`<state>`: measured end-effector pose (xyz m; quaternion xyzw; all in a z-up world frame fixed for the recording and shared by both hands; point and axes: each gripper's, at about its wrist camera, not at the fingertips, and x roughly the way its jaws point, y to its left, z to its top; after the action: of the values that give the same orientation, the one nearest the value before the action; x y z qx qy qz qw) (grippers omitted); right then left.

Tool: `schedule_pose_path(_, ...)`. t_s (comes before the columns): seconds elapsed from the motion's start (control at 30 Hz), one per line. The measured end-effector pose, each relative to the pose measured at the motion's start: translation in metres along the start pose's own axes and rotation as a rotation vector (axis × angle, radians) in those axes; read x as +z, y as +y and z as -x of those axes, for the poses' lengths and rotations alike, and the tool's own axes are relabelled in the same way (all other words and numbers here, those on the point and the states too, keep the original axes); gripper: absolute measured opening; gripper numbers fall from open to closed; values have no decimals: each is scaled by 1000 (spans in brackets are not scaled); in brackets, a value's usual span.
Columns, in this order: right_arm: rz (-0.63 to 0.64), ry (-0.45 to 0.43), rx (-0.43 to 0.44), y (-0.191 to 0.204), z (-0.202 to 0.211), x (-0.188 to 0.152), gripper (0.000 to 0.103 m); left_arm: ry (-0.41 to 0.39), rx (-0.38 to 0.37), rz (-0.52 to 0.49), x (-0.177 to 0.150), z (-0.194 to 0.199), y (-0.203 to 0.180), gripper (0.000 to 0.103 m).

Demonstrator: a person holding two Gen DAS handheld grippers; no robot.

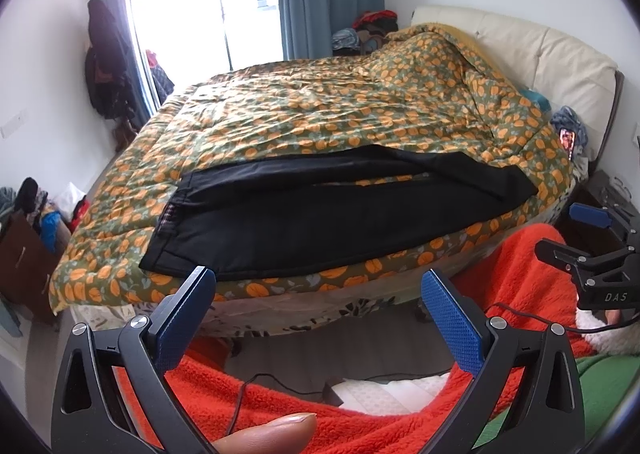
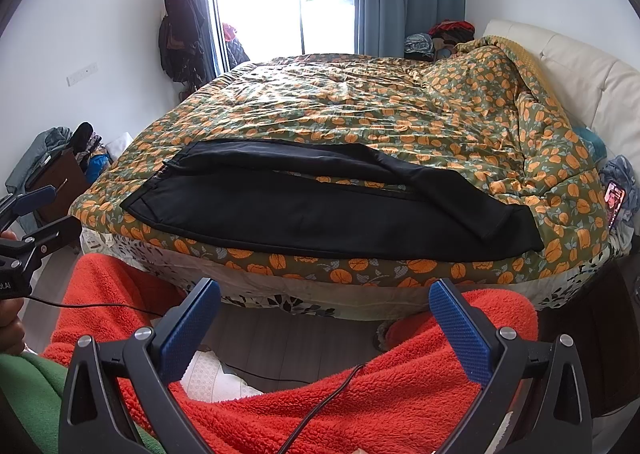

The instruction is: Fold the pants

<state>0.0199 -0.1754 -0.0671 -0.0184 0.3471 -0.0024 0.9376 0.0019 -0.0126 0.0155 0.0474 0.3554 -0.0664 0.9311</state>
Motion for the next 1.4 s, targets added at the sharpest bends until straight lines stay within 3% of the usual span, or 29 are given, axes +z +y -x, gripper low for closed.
schedule_pose_path(1.4, -1, 3, 4, 4, 1, 0, 103, -2, 2, -8, -4, 1, -5, 103)
